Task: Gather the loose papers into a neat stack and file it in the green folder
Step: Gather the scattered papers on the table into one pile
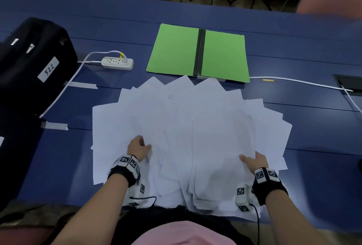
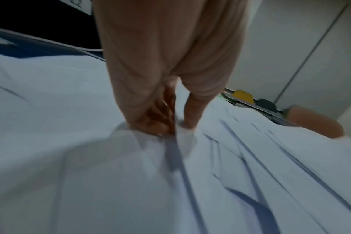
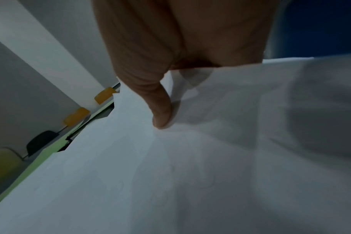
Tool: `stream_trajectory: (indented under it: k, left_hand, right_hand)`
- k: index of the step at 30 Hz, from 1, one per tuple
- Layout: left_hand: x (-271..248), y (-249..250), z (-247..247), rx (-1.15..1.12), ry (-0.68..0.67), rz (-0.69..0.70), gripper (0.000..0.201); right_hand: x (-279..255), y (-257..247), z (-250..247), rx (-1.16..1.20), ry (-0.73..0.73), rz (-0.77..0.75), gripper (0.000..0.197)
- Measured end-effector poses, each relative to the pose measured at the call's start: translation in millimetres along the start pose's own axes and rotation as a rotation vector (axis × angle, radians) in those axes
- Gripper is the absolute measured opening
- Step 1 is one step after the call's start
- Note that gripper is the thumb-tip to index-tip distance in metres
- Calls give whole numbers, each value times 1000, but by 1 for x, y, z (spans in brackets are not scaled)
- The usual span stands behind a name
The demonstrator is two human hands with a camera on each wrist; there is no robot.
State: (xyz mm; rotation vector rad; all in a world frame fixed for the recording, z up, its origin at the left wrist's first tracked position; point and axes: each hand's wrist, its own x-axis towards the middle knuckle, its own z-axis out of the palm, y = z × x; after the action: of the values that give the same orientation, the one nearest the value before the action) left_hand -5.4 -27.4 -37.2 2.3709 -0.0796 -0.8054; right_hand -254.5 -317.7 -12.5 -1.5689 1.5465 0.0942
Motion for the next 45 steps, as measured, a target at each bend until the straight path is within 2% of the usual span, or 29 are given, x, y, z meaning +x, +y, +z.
stream_trajectory:
  k: [2, 4, 5, 7, 10, 13, 16, 21, 24, 25, 30, 32, 34, 36, 39, 45]
  left_hand:
    - [2, -14, -22, 3, 205, -177, 35]
    - [0, -30, -45, -28, 343, -411, 50]
    - [-1, -37, -52, -72, 366, -484, 58]
    - [-4, -44, -60, -145, 375, -529, 68]
    - [-1, -45, -59, -217, 394, -495, 74]
    - [-3, -38, -53, -296, 363, -452, 71]
    - [-7, -30, -50, -352, 346, -413, 64]
    - [-9, -22, -33, -234, 137, -232, 36]
    - [-15, -18, -21, -161, 79, -187, 8]
    - [-15, -18, -20, -162, 77, -182, 6]
    - [-13, -17, -31, -294, 104, -222, 45]
    - [-11, -11, -28, -336, 8, -229, 42]
    - [-9, -3, -22, -350, -59, -209, 64]
    - [-7, 3, -17, -369, -93, -167, 77]
    - [-3, 4, -10, -339, -95, -192, 83]
    - [-12, 15, 11, -166, -74, -178, 88]
  right_hand:
    - [-2, 2, 3, 5, 24, 7, 39]
    - [-7, 3, 7, 18, 38, -6, 41]
    - [-8, 2, 7, 26, 29, -14, 43]
    - [-8, 0, 8, 30, -16, -24, 43]
    - [-7, -3, 8, -25, -40, 3, 34]
    - [-5, -1, 7, -26, -40, 42, 28]
    - [-2, 5, 6, 17, -15, 74, 40]
    - [-3, 1, 8, 23, -9, 93, 41]
    - [-2, -2, 9, 30, -28, 84, 42]
    - [-2, -3, 8, 36, -31, 72, 42]
    - [-9, -5, 10, 76, 26, -94, 46]
    - [-15, -11, 25, 5, 20, -132, 44]
    - [-21, -18, 42, -33, -49, -150, 40]
    - [-22, -23, 53, -60, -124, -151, 36]
    - [-20, -29, 53, -95, -160, -145, 36]
    - [-28, -36, 68, -156, -186, -102, 57]
